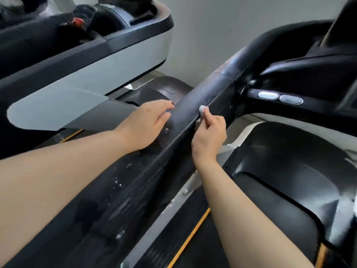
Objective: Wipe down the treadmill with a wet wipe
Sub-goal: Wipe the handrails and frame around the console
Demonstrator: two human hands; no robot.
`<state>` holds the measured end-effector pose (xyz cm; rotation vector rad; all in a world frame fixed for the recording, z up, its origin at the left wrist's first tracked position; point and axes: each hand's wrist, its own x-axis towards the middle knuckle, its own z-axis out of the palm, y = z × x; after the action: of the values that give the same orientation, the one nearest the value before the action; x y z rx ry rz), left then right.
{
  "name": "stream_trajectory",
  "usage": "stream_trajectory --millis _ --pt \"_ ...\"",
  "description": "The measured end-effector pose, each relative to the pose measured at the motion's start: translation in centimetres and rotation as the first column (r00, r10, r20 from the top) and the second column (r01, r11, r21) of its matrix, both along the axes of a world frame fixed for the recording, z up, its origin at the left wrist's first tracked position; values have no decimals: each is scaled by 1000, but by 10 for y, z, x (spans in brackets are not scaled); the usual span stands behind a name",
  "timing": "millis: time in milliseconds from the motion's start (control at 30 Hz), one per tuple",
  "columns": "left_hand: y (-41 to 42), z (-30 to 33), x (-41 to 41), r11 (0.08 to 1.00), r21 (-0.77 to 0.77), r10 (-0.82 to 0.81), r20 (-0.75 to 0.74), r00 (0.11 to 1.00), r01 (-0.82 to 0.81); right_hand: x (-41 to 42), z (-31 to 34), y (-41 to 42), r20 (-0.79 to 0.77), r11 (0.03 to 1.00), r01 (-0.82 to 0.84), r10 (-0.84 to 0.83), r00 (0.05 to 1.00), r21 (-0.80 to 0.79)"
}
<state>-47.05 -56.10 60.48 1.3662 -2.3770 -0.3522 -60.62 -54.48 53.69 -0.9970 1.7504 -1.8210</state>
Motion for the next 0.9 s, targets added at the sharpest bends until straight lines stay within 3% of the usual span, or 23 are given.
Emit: stream_trajectory --millis 67,133,200,267,333,533,667,767,900 --pt "1 1 7 994 85 72 17 997 -73 14 -3 24 -158 988 -154 146 976 -35" --pt "0 2 10 976 202 67 81 994 -82 21 -8 52 -351 923 -384 360 864 2" --pt "0 6 13 941 330 19 165 986 -73 7 -3 46 -426 859 -504 491 760 91" --pt "-1 11 20 898 434 -36 238 971 -73 -18 10 18 -432 850 -498 520 737 173" --pt "0 14 25 867 491 -70 297 952 -90 -46 22 -11 -544 878 -434 470 695 203" --pt "-3 26 10 910 396 -90 473 876 -120 -103 42 -86 -714 901 -180 423 558 394" --pt "-6 29 14 916 396 -171 525 834 -62 -104 46 -99 -786 904 -69 403 469 423" --pt "-27 38 15 898 440 -248 451 857 28 -89 44 -78 -830 908 -85 410 378 410" --pt "-63 42 7 877 459 -270 236 933 137 -59 40 -29 -872 882 -321 429 237 346"
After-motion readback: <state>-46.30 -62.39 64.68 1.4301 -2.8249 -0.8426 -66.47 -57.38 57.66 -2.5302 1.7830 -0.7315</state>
